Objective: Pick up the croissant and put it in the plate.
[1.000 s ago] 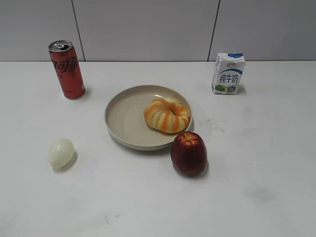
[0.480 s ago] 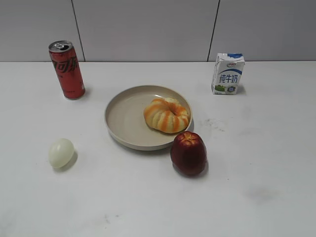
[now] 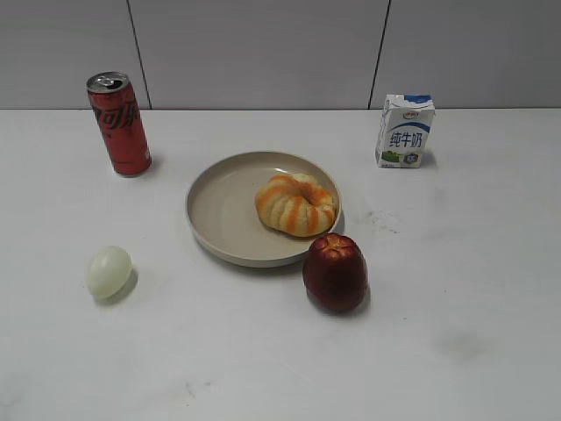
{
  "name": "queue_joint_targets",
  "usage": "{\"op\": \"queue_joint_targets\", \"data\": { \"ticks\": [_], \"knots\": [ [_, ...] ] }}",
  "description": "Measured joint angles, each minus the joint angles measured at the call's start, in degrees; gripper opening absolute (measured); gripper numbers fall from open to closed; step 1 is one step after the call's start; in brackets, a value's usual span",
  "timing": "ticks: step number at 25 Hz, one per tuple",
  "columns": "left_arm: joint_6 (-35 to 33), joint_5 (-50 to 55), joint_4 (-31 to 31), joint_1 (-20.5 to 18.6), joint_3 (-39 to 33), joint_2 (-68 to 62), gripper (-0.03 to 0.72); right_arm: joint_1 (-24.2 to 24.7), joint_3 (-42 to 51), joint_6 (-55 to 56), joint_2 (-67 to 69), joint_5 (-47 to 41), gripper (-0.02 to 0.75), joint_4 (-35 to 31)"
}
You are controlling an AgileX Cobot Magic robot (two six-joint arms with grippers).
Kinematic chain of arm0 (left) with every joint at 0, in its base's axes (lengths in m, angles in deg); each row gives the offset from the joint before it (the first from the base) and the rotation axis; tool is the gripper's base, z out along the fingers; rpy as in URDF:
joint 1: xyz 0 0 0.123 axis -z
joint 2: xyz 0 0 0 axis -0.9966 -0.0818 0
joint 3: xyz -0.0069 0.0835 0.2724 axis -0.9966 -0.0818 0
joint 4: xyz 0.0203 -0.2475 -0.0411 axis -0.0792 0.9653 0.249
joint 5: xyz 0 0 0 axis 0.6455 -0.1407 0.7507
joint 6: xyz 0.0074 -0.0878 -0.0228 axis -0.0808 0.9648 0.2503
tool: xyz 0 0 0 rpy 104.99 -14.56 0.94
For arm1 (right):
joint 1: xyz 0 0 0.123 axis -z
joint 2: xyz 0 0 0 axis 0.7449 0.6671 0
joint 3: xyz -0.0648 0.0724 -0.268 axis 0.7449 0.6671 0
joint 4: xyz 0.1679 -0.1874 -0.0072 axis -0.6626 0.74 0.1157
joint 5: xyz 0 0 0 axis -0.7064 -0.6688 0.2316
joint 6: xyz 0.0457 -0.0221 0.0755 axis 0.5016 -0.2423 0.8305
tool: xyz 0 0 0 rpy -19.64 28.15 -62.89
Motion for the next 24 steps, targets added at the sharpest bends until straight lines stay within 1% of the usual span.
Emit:
{"op": "queue_joint_targets", "data": {
  "ticks": [6, 9, 13, 15, 18, 24],
  "knots": [
    [0.0, 0.0, 0.0, 0.0, 0.0, 0.0, 0.230, 0.8, 0.0, -0.1, -1.6, 0.0, 0.593, -0.1],
    [0.0, 0.0, 0.0, 0.0, 0.0, 0.0, 0.230, 4.4, 0.0, -0.1, -5.3, 0.0, 0.594, -0.2],
    [0.0, 0.0, 0.0, 0.0, 0.0, 0.0, 0.230, 10.3, 0.0, -0.1, -12.0, 0.0, 0.594, -0.2],
    [0.0, 0.0, 0.0, 0.0, 0.0, 0.0, 0.230, 12.4, 0.0, -0.1, -15.3, 0.0, 0.594, -0.2],
    [0.0, 0.0, 0.0, 0.0, 0.0, 0.0, 0.230, 13.7, 0.0, -0.1, -20.0, 0.0, 0.594, -0.2],
    [0.0, 0.0, 0.0, 0.0, 0.0, 0.0, 0.230, 14.0, 0.0, -0.1, -21.0, 0.0, 0.593, -0.6]
  ]
}}
